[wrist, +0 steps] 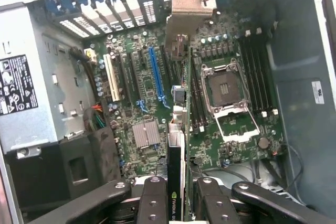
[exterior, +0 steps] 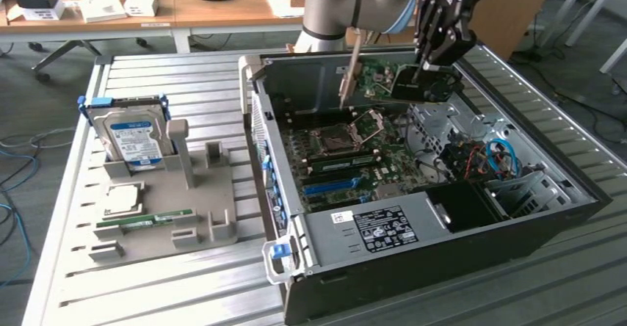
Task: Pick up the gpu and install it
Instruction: 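Insert the gpu into the slot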
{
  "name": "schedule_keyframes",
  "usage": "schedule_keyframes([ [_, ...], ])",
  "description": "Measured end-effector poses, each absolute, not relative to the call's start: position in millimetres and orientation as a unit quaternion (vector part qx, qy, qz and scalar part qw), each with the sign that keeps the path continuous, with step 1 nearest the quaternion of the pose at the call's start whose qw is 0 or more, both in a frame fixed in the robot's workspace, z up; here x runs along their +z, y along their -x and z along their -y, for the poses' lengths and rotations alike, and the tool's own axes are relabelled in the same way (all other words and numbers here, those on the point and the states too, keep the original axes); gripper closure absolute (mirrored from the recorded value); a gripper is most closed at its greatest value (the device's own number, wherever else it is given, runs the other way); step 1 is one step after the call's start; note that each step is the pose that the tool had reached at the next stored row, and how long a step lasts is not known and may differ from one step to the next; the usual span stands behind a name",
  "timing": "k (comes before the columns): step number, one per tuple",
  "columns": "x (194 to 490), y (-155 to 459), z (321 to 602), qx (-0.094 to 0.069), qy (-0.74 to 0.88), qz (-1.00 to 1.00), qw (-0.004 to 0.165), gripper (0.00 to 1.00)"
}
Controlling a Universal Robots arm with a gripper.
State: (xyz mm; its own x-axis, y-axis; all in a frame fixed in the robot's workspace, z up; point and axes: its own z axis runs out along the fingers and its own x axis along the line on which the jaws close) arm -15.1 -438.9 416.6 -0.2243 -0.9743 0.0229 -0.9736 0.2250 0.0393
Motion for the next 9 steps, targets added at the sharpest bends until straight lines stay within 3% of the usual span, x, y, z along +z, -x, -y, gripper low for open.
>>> schedule_keyframes([
  [9,413.4,15.1,439.0,-0.007,-0.684,0.729,0.022,0.74],
])
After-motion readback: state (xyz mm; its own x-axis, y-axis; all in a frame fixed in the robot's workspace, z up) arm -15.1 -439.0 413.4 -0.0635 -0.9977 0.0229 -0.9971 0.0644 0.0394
